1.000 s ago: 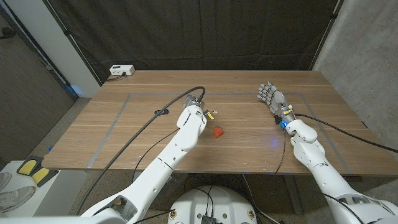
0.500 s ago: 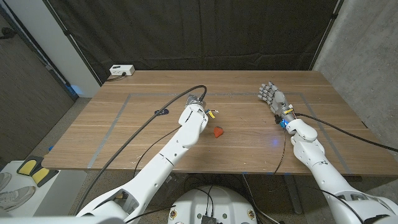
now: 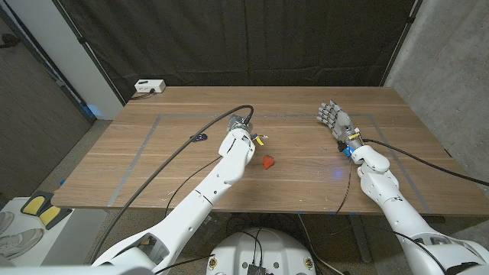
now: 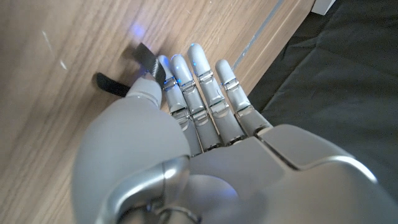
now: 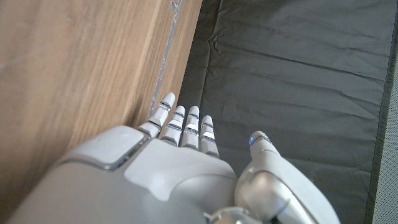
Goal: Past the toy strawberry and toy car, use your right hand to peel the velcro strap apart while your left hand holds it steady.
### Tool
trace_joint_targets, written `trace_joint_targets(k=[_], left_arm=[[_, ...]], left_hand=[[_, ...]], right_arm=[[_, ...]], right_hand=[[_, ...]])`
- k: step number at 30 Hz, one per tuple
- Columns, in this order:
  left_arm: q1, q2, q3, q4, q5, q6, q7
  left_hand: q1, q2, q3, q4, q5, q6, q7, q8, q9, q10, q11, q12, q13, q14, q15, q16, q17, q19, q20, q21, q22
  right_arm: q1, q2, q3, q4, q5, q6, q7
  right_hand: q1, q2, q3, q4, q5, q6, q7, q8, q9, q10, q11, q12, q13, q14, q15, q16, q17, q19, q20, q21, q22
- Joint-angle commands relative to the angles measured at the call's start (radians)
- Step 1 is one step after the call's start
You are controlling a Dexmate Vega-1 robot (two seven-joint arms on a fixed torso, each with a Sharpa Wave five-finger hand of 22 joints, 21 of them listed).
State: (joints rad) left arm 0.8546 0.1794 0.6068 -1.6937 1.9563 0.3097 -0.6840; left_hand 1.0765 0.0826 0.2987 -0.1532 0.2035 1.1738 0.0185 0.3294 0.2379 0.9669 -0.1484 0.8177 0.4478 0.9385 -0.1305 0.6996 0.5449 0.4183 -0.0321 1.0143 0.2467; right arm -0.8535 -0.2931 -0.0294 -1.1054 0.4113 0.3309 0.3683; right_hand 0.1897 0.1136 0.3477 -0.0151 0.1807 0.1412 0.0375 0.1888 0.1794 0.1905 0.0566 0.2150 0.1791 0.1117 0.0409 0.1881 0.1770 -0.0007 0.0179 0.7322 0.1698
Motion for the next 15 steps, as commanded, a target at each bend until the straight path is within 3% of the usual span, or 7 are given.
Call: trace_joint_targets(k=[1,7,11,12,13,15], left_arm=[[0.068,-0.005,-0.011,0.001,0.004,0.126,0.281],[0.100,-0.030,-0.030,0.023,-0.056,0.192,0.482],[0.119,-0.049,-0.048,0.040,-0.145,0.218,0.642],[0.129,-0.063,-0.060,0.047,-0.196,0.226,0.718],[0.128,-0.063,-0.058,0.049,-0.202,0.228,0.726],[0.144,-0.089,-0.086,0.059,-0.313,0.226,0.861]], left_hand=[[0.015,0.009,0.005,0.005,0.001,-0.006,-0.007,-0.002,0.005,0.022,-0.030,0.012,0.014,0.019,-0.089,-0.002,0.008,0.022,-0.008,0.021,0.002],[0.015,0.004,0.003,0.012,0.007,-0.015,-0.015,-0.021,-0.009,0.067,-0.025,0.002,-0.020,0.045,-0.088,-0.011,0.010,0.033,-0.013,0.042,-0.003],[0.019,-0.008,0.000,0.016,0.018,-0.012,0.001,-0.039,-0.025,0.123,-0.028,-0.018,-0.069,0.090,-0.088,-0.015,0.012,0.059,-0.021,0.068,-0.012],[0.019,-0.011,-0.001,0.017,0.021,-0.011,0.004,-0.044,-0.027,0.137,-0.029,-0.022,-0.079,0.098,-0.088,-0.017,0.013,0.063,-0.023,0.074,-0.014],[0.019,-0.011,-0.001,0.018,0.022,-0.010,0.005,-0.045,-0.028,0.143,-0.029,-0.021,-0.080,0.101,-0.088,-0.017,0.013,0.067,-0.023,0.077,-0.015],[0.019,-0.018,-0.003,0.018,0.027,-0.006,0.008,-0.052,-0.032,0.156,-0.032,-0.027,-0.091,0.118,-0.087,-0.017,0.016,0.077,-0.026,0.085,-0.018]], right_arm=[[-0.016,-0.008,-0.004,-0.034,-0.008,-0.020,-0.011],[-0.032,-0.022,-0.012,-0.070,-0.029,-0.040,-0.038],[-0.042,-0.035,-0.021,-0.096,-0.050,-0.057,-0.063],[-0.045,-0.041,-0.025,-0.107,-0.056,-0.066,-0.069],[-0.045,-0.042,-0.026,-0.108,-0.056,-0.068,-0.070],[-0.048,-0.049,-0.031,-0.121,-0.066,-0.076,-0.080]], right_hand=[[0.000,0.004,0.007,0.001,0.004,0.006,-0.001,0.000,0.001,0.008,-0.001,0.001,0.006,0.008,-0.002,-0.001,-0.001,0.004,0.005,-0.005,0.005],[0.015,0.005,0.013,-0.010,0.004,0.010,-0.003,0.001,0.001,0.010,-0.005,0.001,0.005,0.009,-0.004,-0.002,-0.003,0.006,0.004,-0.009,0.004],[0.054,0.002,0.027,-0.040,0.004,0.021,-0.004,0.005,0.001,0.021,-0.006,0.004,0.005,0.015,-0.005,-0.002,-0.006,0.014,0.000,-0.017,0.003],[0.063,0.001,0.030,-0.047,0.003,0.025,-0.005,0.006,0.001,0.022,-0.005,0.004,0.005,0.018,-0.004,-0.001,-0.006,0.018,0.000,-0.018,0.003],[0.066,0.000,0.031,-0.050,0.003,0.026,-0.004,0.006,0.001,0.024,-0.004,0.005,0.005,0.019,-0.004,-0.001,-0.006,0.018,0.000,-0.019,0.003],[0.076,-0.001,0.034,-0.058,0.002,0.030,-0.005,0.007,0.001,0.026,-0.005,0.005,0.005,0.019,-0.005,-0.002,-0.006,0.020,-0.001,-0.021,0.003]])
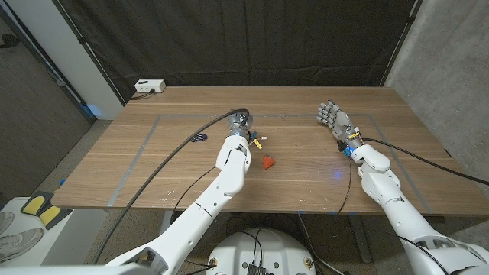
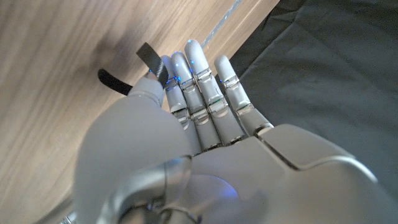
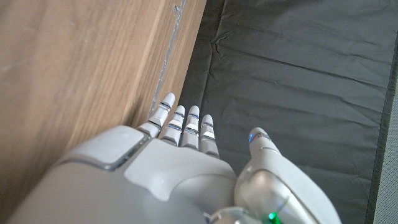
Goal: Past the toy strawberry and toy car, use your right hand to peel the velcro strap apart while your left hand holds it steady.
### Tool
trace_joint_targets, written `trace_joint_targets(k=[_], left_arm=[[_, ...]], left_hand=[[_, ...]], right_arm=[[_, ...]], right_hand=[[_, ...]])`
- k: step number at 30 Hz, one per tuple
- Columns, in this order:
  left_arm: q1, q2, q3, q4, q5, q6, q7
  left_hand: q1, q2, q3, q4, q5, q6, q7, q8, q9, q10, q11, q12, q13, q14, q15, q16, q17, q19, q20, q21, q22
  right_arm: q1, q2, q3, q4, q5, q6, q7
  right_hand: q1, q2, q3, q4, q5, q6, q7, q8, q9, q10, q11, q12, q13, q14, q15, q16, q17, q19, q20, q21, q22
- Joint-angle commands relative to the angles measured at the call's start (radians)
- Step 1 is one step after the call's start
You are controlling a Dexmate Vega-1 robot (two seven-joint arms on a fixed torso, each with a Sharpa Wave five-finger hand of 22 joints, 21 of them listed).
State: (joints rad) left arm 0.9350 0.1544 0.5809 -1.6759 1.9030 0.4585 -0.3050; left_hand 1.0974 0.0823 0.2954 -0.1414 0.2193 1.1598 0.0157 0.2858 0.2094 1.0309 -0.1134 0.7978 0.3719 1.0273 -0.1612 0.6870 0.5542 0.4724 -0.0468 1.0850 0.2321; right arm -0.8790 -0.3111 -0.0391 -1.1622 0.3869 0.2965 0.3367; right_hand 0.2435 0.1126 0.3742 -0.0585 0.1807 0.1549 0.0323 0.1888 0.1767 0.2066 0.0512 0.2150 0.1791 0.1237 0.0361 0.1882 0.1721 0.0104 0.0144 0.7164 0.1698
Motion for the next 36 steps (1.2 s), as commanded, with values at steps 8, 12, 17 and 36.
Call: trace_joint_targets(k=[8,12,17,36], left_arm=[[0.066,-0.076,-0.089,0.075,-0.489,0.032,0.749],[0.062,-0.069,-0.094,0.087,-0.583,-0.010,0.844],[0.057,-0.069,-0.110,0.090,-0.734,-0.090,0.927],[0.021,0.012,-0.099,0.064,-1.056,-0.272,0.942]], left_hand=[[0.001,-0.029,-0.003,0.007,0.021,0.016,0.017,-0.016,-0.006,0.103,-0.063,-0.015,-0.022,0.046,-0.055,-0.009,0.008,0.030,-0.008,0.025,-0.009],[0.002,-0.032,-0.004,0.008,0.028,0.027,0.023,-0.017,-0.003,0.117,-0.056,-0.019,-0.030,0.056,-0.054,-0.012,0.008,0.035,-0.013,0.031,-0.013],[0.003,-0.038,-0.005,0.009,0.036,0.036,0.021,-0.017,0.003,0.120,-0.054,-0.019,-0.022,0.063,-0.054,-0.016,0.008,0.034,-0.015,0.036,-0.016],[0.006,-0.036,-0.006,0.017,0.053,0.036,0.018,-0.023,0.020,0.108,-0.044,-0.023,0.004,0.058,-0.054,-0.037,0.010,-0.001,-0.011,0.042,-0.020]], right_arm=[[-0.024,-0.046,-0.037,-0.086,-0.055,-0.051,-0.063],[-0.026,-0.055,-0.049,-0.103,-0.068,-0.053,-0.074],[-0.028,-0.074,-0.070,-0.140,-0.093,-0.061,-0.088],[-0.060,-0.188,-0.203,-0.366,-0.348,-0.057,-0.346]], right_hand=[[0.039,-0.004,0.011,-0.029,0.001,0.020,-0.001,0.007,0.003,0.014,0.000,0.006,0.005,0.007,-0.002,-0.003,-0.001,0.010,0.002,-0.011,0.003],[0.046,-0.005,0.012,-0.035,0.001,0.023,-0.001,0.008,0.003,0.016,0.000,0.006,0.005,0.008,-0.003,-0.003,-0.001,0.011,0.001,-0.013,0.004],[0.073,-0.009,0.014,-0.056,0.000,0.035,-0.003,0.008,0.004,0.046,0.001,0.015,0.006,0.063,-0.006,0.014,0.000,0.022,0.008,-0.021,0.005],[0.152,0.011,0.030,-0.090,0.003,0.155,-0.037,0.030,0.007,0.141,0.002,0.038,0.008,0.197,0.009,0.036,0.008,0.077,0.069,-0.030,0.013]])
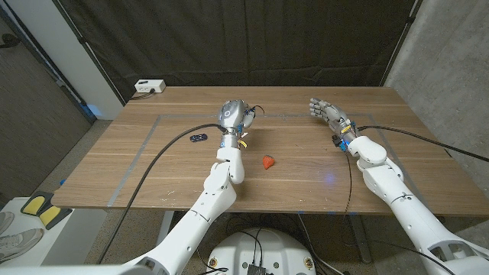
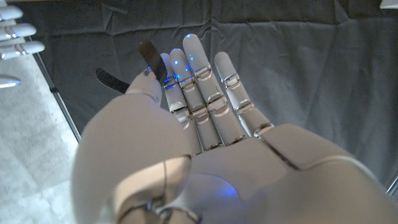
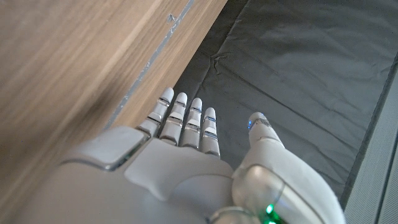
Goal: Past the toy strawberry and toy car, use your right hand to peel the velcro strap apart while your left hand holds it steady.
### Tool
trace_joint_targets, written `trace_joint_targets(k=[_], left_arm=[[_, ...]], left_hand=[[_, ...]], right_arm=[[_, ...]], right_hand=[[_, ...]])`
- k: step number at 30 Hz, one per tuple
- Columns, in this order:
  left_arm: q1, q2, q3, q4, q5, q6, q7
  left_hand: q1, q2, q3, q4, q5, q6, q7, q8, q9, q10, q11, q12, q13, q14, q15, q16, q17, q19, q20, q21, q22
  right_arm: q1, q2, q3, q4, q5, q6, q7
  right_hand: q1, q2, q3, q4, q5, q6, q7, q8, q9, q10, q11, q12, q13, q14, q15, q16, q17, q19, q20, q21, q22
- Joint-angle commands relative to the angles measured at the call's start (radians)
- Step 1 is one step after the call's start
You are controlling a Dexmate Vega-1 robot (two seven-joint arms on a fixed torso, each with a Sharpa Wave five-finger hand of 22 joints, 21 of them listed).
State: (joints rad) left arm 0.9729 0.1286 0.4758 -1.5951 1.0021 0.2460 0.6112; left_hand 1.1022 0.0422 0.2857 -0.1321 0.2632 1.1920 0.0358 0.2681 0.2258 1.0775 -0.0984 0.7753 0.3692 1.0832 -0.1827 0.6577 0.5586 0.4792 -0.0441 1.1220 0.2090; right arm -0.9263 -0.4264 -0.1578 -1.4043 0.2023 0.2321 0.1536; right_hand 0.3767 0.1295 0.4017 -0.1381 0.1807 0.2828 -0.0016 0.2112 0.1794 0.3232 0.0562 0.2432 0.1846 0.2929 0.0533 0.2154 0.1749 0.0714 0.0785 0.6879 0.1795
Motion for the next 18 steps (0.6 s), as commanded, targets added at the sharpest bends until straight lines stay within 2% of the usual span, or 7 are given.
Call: trace_joint_targets(k=[1,5,8,14,18], left_arm=[[-0.017,0.041,0.004,-0.018,-0.171,-0.068,0.024],[-0.017,0.052,-0.003,-0.028,-0.231,-0.081,0.002],[-0.022,0.066,-0.003,-0.030,-0.267,-0.096,-0.010],[-0.028,0.076,-0.001,-0.035,-0.319,-0.095,-0.017],[-0.032,0.072,0.003,-0.032,-0.333,-0.087,0.006]], left_hand=[[0.002,0.004,0.003,0.007,0.010,0.004,-0.002,-0.005,0.004,0.061,-0.059,-0.001,0.007,0.002,-0.032,-0.008,0.006,-0.009,-0.014,0.005,0.003],[0.002,0.004,0.003,0.009,0.012,0.005,0.000,-0.006,0.007,0.063,-0.060,-0.005,0.004,0.003,-0.032,-0.012,0.006,-0.010,-0.013,0.009,0.003],[0.002,0.004,0.003,0.010,0.014,0.004,0.002,-0.007,0.009,0.065,-0.059,-0.006,0.005,0.004,-0.032,-0.014,0.006,-0.010,-0.013,0.011,0.002],[0.003,0.004,0.002,0.011,0.016,0.004,0.003,-0.008,0.012,0.065,-0.059,-0.008,0.008,0.006,-0.032,-0.017,0.006,-0.011,-0.012,0.015,0.002],[0.003,0.004,0.002,0.012,0.018,0.004,0.004,-0.009,0.015,0.066,-0.058,-0.008,0.010,0.007,-0.031,-0.020,0.006,-0.012,-0.011,0.018,0.001]], right_arm=[[-0.013,-0.080,-0.094,-0.135,-0.180,0.003,-0.180],[-0.010,-0.108,-0.130,-0.179,-0.239,-0.022,-0.239],[-0.007,-0.132,-0.158,-0.218,-0.289,-0.054,-0.280],[0.006,-0.173,-0.218,-0.276,-0.370,-0.097,-0.341],[0.009,-0.200,-0.259,-0.353,-0.451,-0.193,-0.379]], right_hand=[[0.022,-0.007,0.004,-0.012,0.004,0.034,-0.004,0.009,0.004,0.027,-0.004,0.010,0.003,0.034,-0.013,0.009,0.004,0.017,0.006,-0.002,0.003],[0.037,-0.007,0.009,-0.017,0.006,0.054,-0.005,0.011,0.005,0.051,-0.012,0.017,0.003,0.051,-0.018,0.008,0.004,0.027,0.009,-0.001,0.004],[0.046,-0.006,0.013,-0.019,0.007,0.067,-0.008,0.012,0.005,0.063,-0.009,0.020,0.003,0.066,-0.024,0.009,0.004,0.032,0.011,-0.001,0.005],[0.050,-0.007,0.016,-0.015,0.008,0.099,-0.012,0.016,0.005,0.092,-0.015,0.026,0.003,0.095,-0.038,0.012,0.005,0.042,0.013,-0.002,0.005],[0.059,-0.004,0.022,-0.017,0.009,0.118,-0.015,0.019,0.005,0.106,-0.026,0.029,0.003,0.103,-0.044,0.009,0.005,0.046,0.014,-0.002,0.006]])
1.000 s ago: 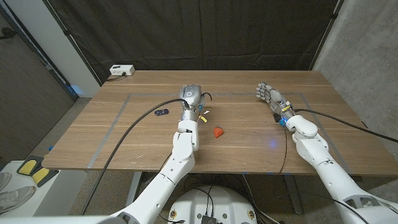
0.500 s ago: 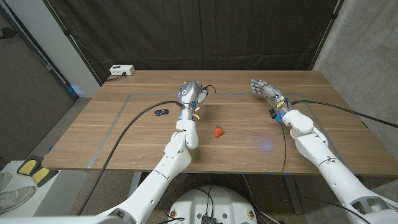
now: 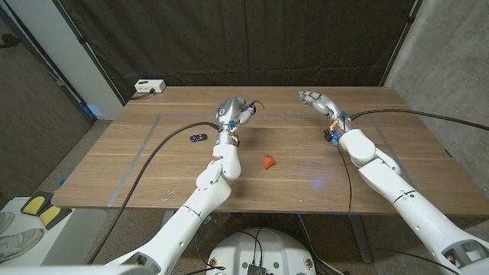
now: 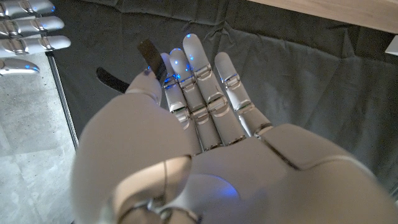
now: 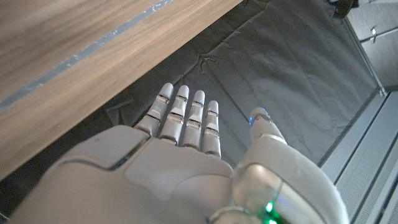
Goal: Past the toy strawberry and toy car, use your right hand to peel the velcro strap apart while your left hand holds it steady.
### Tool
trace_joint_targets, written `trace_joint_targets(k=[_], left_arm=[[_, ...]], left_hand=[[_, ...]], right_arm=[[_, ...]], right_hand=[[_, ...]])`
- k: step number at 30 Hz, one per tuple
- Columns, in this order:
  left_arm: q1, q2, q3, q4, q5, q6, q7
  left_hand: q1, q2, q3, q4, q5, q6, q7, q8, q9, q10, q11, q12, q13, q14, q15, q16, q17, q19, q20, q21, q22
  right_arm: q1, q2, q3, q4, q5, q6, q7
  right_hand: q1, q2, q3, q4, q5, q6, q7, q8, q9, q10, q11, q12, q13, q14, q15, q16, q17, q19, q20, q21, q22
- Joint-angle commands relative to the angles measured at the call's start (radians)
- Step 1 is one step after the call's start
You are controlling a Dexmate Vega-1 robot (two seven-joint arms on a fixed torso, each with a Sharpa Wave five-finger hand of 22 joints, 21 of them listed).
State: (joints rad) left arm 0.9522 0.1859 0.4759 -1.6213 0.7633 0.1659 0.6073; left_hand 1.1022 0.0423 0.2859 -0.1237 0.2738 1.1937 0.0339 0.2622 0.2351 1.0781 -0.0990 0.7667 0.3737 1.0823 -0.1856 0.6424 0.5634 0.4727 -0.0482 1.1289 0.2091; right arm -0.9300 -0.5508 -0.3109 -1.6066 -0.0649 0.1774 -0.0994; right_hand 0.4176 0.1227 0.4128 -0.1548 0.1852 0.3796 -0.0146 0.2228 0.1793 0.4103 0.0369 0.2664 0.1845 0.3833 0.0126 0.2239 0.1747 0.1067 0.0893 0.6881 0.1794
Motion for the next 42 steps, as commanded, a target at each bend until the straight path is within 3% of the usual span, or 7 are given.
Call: trace_joint_targets(k=[1,18,25,29,30,36,42], left_arm=[[-0.012,0.015,0.003,-0.005,-0.103,-0.010,0.013],[-0.042,-0.016,0.016,0.056,-0.223,-0.038,0.092],[-0.061,-0.015,0.031,0.071,-0.237,-0.030,0.101],[-0.071,-0.011,0.040,0.077,-0.245,-0.032,0.097],[-0.073,-0.010,0.042,0.077,-0.249,-0.032,0.093],[-0.092,-0.005,0.059,0.086,-0.264,-0.038,0.071],[-0.104,-0.014,0.070,0.102,-0.297,-0.061,0.065]], left_hand=[[0.003,0.004,0.001,0.004,0.008,0.002,0.006,-0.003,0.006,0.066,-0.058,0.000,0.006,0.008,-0.028,-0.005,0.001,-0.006,-0.008,0.012,0.001],[0.003,0.003,-0.001,0.008,0.013,0.005,0.010,-0.007,0.015,0.070,-0.058,-0.004,0.013,0.016,-0.026,-0.013,0.002,-0.009,-0.004,0.024,0.000],[0.005,0.002,-0.001,0.008,0.015,0.007,0.011,-0.008,0.018,0.073,-0.058,-0.008,0.011,0.020,-0.027,-0.016,0.002,-0.010,-0.005,0.029,-0.001],[0.006,0.002,-0.001,0.008,0.016,0.009,0.013,-0.008,0.020,0.074,-0.056,-0.009,0.012,0.022,-0.027,-0.019,0.003,-0.010,-0.003,0.032,-0.001],[0.007,0.002,-0.001,0.008,0.016,0.008,0.013,-0.009,0.021,0.074,-0.055,-0.010,0.013,0.022,-0.027,-0.019,0.003,-0.010,-0.003,0.033,-0.001],[0.008,0.001,-0.002,0.009,0.017,0.010,0.015,-0.010,0.024,0.077,-0.055,-0.011,0.015,0.026,-0.026,-0.023,0.003,-0.011,-0.002,0.038,-0.002],[0.008,0.000,-0.002,0.010,0.018,0.011,0.014,-0.011,0.027,0.078,-0.055,-0.013,0.016,0.029,-0.026,-0.025,0.003,-0.011,-0.002,0.041,-0.003]], right_arm=[[0.012,-0.081,-0.116,-0.167,-0.201,-0.158,-0.136],[0.017,-0.108,-0.223,-0.298,-0.344,-0.341,-0.259],[0.030,-0.114,-0.273,-0.333,-0.432,-0.414,-0.298],[0.036,-0.106,-0.297,-0.351,-0.460,-0.468,-0.301],[0.037,-0.104,-0.302,-0.353,-0.463,-0.476,-0.301],[0.049,-0.088,-0.335,-0.353,-0.503,-0.521,-0.325],[0.057,-0.070,-0.367,-0.364,-0.562,-0.597,-0.346]], right_hand=[[0.022,0.003,0.012,-0.002,0.004,0.026,-0.003,0.007,0.005,0.023,-0.008,0.007,0.003,0.015,-0.010,0.000,0.005,0.013,0.003,-0.002,0.006],[0.118,-0.020,0.009,-0.015,-0.008,0.172,-0.030,0.023,0.008,0.186,-0.039,0.046,0.006,0.143,-0.087,0.024,0.013,0.080,-0.015,0.010,0.010],[0.152,-0.041,-0.002,-0.016,-0.005,0.229,-0.035,0.030,0.009,0.246,-0.036,0.059,0.007,0.193,-0.110,0.035,0.015,0.107,-0.022,0.019,0.012],[0.168,-0.059,-0.011,-0.017,-0.002,0.238,-0.040,0.025,0.010,0.263,-0.041,0.061,0.008,0.229,-0.127,0.045,0.017,0.131,-0.032,0.029,0.013],[0.178,-0.071,-0.016,-0.019,0.000,0.239,-0.043,0.022,0.010,0.264,-0.057,0.059,0.009,0.234,-0.128,0.045,0.018,0.136,-0.033,0.031,0.013],[0.223,-0.088,-0.022,-0.023,0.009,0.254,-0.050,0.018,0.010,0.286,-0.057,0.061,0.010,0.276,-0.151,0.061,0.023,0.169,-0.052,0.045,0.015],[0.249,-0.101,-0.042,-0.013,0.016,0.291,-0.054,0.021,0.011,0.336,-0.068,0.076,0.016,0.353,-0.175,0.103,0.046,0.207,-0.073,0.065,0.018]])
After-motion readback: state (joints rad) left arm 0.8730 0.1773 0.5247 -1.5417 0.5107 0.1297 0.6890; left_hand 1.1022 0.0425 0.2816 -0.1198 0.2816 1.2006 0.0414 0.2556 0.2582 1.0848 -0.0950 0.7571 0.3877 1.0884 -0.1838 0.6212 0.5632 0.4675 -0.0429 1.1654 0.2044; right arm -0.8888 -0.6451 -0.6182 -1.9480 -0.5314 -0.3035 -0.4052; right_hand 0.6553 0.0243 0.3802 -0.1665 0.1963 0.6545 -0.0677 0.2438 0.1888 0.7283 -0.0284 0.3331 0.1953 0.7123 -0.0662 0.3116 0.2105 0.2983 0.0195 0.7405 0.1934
